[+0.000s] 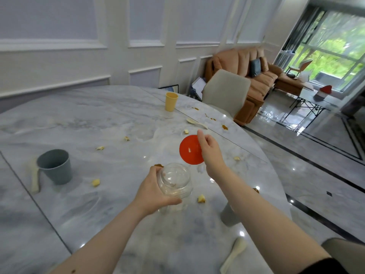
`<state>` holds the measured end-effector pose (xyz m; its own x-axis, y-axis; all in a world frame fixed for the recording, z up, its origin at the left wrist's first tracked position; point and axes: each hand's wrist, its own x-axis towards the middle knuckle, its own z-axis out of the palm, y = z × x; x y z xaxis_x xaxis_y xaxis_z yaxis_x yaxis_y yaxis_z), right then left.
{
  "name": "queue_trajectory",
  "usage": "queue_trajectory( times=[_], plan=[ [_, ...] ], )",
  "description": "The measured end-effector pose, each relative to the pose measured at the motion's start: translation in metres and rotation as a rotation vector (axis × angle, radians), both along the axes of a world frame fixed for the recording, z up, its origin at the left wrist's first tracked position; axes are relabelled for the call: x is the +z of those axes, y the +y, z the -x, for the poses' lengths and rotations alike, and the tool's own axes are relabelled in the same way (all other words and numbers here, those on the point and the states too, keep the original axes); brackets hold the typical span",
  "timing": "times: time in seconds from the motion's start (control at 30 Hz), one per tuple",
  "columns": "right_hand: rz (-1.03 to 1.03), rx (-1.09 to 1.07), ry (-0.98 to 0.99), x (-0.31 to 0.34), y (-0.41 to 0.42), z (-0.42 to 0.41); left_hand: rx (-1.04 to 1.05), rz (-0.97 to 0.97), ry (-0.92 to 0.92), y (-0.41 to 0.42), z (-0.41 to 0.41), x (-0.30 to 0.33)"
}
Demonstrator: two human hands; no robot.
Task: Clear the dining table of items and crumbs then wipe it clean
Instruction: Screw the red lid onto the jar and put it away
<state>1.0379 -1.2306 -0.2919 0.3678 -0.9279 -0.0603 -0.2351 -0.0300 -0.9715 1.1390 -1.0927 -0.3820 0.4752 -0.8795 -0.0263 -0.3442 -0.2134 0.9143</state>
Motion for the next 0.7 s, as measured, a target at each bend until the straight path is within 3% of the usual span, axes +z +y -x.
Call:
queue_trajectory(
  times=[0.2,0.3,0.5,0.7],
  plan=[
    [-0.298,0.15,-0.184,0.034,0.085,0.009,-0.038,0.074,0.026,0.069,0.0,0.026],
    [-0.368,0.285,-0.035,0.043,0.134,0.007,-0.028,0.102,-0.005,0.12,-0.002,0.046],
    [-0.225,0.354,0.096,0.052,0.223,-0.011,0.05,0.146,-0.016,0.211,-0.015,0.078],
    [0.122,0.447,0.129,0.071,0.307,-0.035,0.121,0.189,-0.059,0.293,-0.02,0.103]
  ],
)
